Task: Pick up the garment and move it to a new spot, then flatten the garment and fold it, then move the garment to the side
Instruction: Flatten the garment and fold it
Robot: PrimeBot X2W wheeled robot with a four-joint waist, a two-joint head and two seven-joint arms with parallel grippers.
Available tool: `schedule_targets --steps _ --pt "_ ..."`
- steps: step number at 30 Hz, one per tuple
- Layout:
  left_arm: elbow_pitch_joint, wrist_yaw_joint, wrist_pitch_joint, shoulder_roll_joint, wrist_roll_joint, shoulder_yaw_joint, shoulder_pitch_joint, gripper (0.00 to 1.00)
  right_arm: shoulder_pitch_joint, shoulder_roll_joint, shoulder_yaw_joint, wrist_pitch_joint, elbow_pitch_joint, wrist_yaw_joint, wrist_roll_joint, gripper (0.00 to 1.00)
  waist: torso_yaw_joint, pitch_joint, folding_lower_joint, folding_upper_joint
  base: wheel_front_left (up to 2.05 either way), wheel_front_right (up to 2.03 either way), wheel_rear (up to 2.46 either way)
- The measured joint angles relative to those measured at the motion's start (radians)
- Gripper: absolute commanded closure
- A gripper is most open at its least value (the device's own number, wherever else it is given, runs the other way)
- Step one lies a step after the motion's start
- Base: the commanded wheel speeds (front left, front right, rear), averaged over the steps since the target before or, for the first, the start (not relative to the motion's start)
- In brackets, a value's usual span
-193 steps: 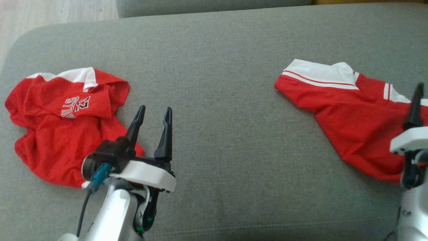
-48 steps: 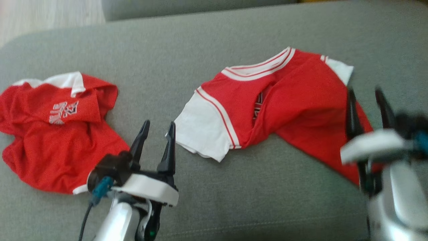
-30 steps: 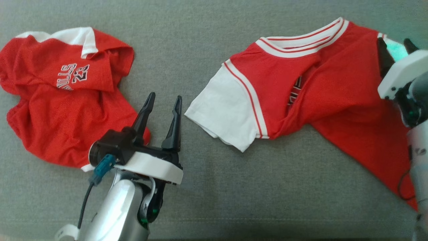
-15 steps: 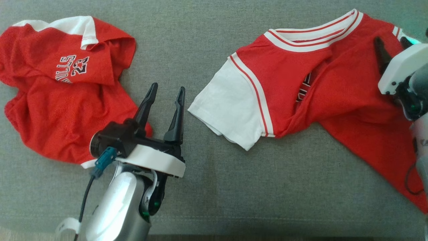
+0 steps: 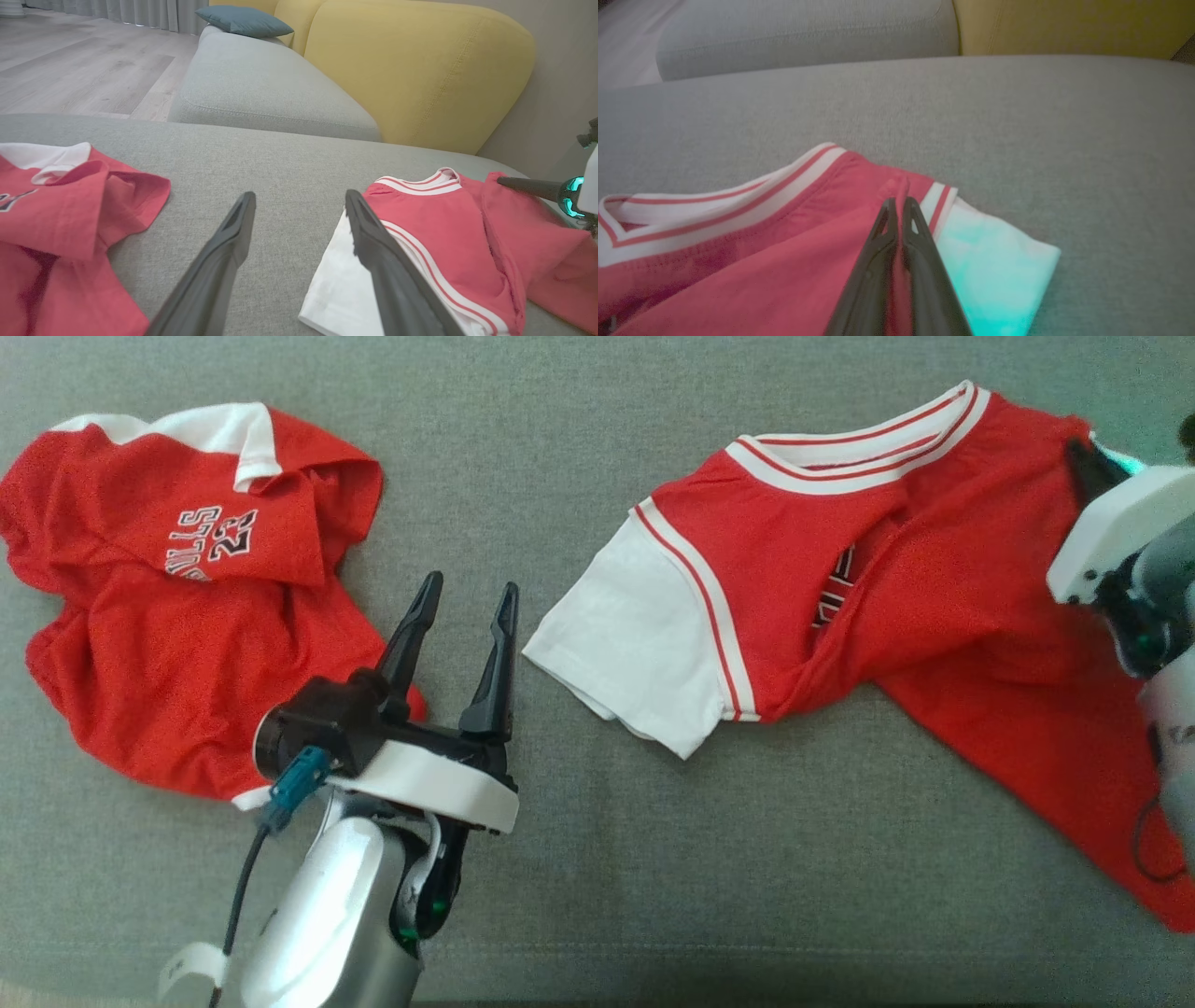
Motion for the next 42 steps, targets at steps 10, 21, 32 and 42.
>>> schedule_targets --steps 10,21,32,42 --pt "0.001 0.009 0.000 0.000 -0.023 -0.013 0.009 0.00 -0.116 -0.022 -0.033 -0.141 -0.002 0.000 -0.011 1.00 -0.005 -0.066 0.0000 0.0000 0.00 0.00 0.00" --pt "0.010 0.026 0.000 0.001 -0.038 0.028 0.107 0.00 -0.025 0.050 0.023 -0.249 -0.156 0.000 -0.010 1.00 -0.054 -0.176 0.0000 0.0000 0.00 0.00 0.00" --pt "0.011 0.035 0.000 0.003 -0.055 0.046 0.192 0.00 0.614 0.143 0.021 -0.053 -0.641 0.000 0.112 1.00 -0.216 -0.315 0.0000 0.0001 0.00 0.00 0.00" --pt "0.011 0.035 0.000 0.003 -0.063 0.035 0.199 0.00 0.916 0.229 -0.049 0.027 -0.745 0.000 -0.012 0.00 -0.259 -0.371 0.0000 0.0001 0.00 0.00 0.00"
